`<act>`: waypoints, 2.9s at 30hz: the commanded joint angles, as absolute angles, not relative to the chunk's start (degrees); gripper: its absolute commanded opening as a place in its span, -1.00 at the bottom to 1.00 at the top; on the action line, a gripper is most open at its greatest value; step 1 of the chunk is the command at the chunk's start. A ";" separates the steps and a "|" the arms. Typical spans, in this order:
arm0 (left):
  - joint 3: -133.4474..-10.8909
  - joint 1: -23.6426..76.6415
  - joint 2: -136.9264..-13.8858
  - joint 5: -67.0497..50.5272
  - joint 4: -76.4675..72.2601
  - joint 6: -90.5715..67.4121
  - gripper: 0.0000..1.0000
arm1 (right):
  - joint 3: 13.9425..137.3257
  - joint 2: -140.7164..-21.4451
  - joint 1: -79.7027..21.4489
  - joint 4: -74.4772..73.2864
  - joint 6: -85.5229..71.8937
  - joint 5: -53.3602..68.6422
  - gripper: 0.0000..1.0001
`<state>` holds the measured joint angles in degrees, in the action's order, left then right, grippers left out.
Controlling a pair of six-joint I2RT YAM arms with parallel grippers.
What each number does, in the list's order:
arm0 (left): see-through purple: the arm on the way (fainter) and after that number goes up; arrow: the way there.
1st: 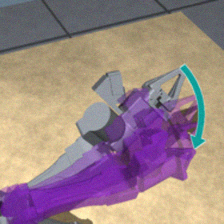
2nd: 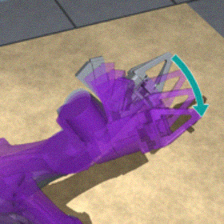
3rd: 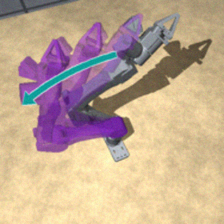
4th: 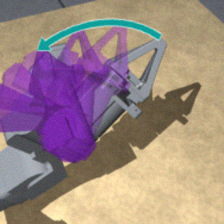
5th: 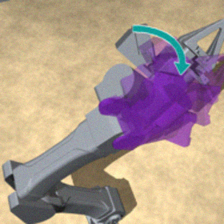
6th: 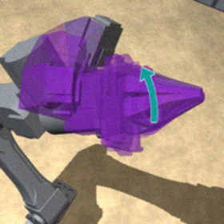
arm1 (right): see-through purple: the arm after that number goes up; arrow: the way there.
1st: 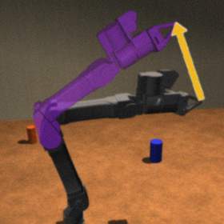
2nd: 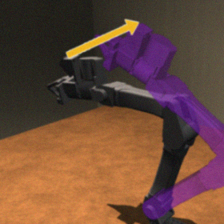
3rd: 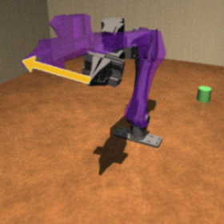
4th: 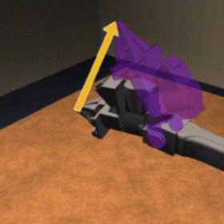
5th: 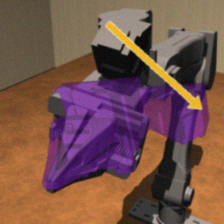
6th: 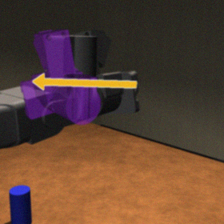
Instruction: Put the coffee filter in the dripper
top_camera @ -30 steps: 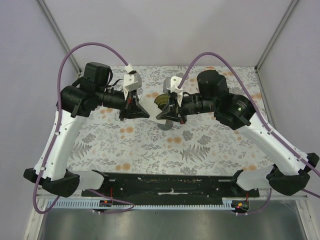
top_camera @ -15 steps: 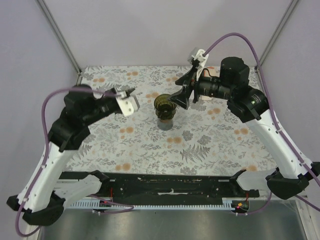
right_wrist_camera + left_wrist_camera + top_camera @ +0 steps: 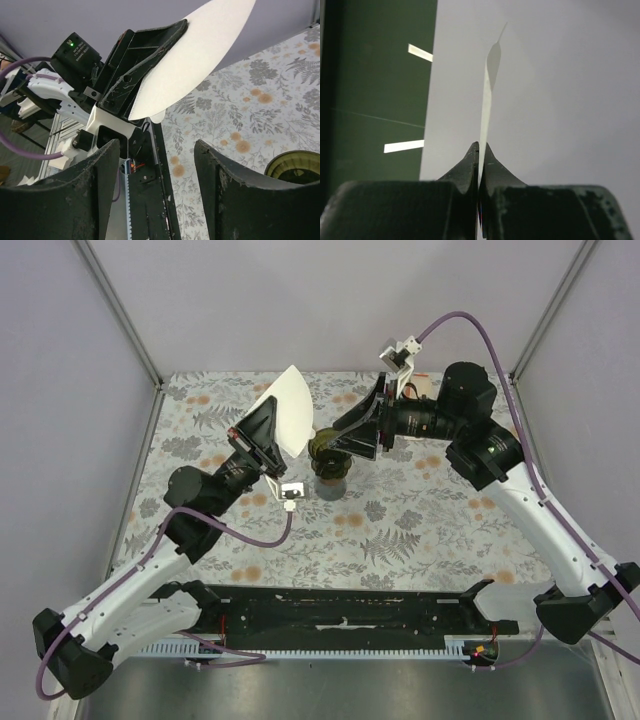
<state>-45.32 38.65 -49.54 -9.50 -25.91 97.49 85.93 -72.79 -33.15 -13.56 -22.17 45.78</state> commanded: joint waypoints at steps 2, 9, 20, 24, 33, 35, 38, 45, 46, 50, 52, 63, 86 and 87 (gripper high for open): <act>-41.31 39.99 -47.73 -10.90 -40.87 111.26 -0.96 | 85.25 -72.33 -33.14 -9.06 -25.22 52.37 0.34; -40.52 41.39 -47.20 -11.95 -40.78 113.29 -0.96 | 85.43 -75.05 -33.13 -5.54 -27.95 55.81 0.03; -39.99 43.94 -47.81 -11.25 -40.87 115.14 -0.96 | 85.61 -77.96 -33.13 -1.58 -30.94 60.91 -0.31; -39.99 44.56 -48.08 -10.28 -40.69 115.58 -0.96 | 85.52 -78.14 -33.13 -1.06 -31.20 62.05 -0.67; -40.61 45.61 -48.78 -7.82 -39.03 115.93 -0.96 | 84.90 -77.96 -33.31 1.65 -31.64 64.33 -0.93; -40.52 45.70 -48.60 -7.47 -37.89 115.75 -0.96 | 84.73 -77.70 -33.49 2.81 -31.64 64.86 -0.69; -40.25 45.97 -48.52 -7.65 -37.00 115.84 -0.96 | 84.99 -77.78 -33.66 2.90 -31.46 64.43 -0.66; -40.25 46.84 -48.60 -7.82 -35.95 116.45 -0.96 | 86.49 -79.19 -33.66 0.88 -30.94 61.44 -0.65; -40.17 46.85 -48.52 -7.56 -35.60 116.46 -0.96 | 86.66 -79.19 -33.58 1.31 -31.02 61.44 -0.58; -40.34 46.93 -48.16 -6.68 -33.75 116.46 -0.96 | 86.57 -78.93 -33.66 2.63 -31.20 61.61 -0.31; -40.34 47.02 -48.16 -6.15 -33.40 116.28 -0.96 | 86.75 -78.66 -33.66 2.72 -31.29 61.35 -0.28; -40.60 47.20 -47.90 -5.37 -30.95 116.19 -0.96 | 89.21 -81.04 -33.58 1.32 -32.70 58.28 -1.00; -83.91 47.37 -62.39 -1.65 39.18 40.39 0.57 | 93.95 -79.28 -29.79 -24.78 -18.02 40.16 -1.00; -87.85 47.20 -64.49 -2.71 41.46 36.08 0.61 | 93.87 -78.67 -29.88 -24.87 -17.41 41.12 -1.00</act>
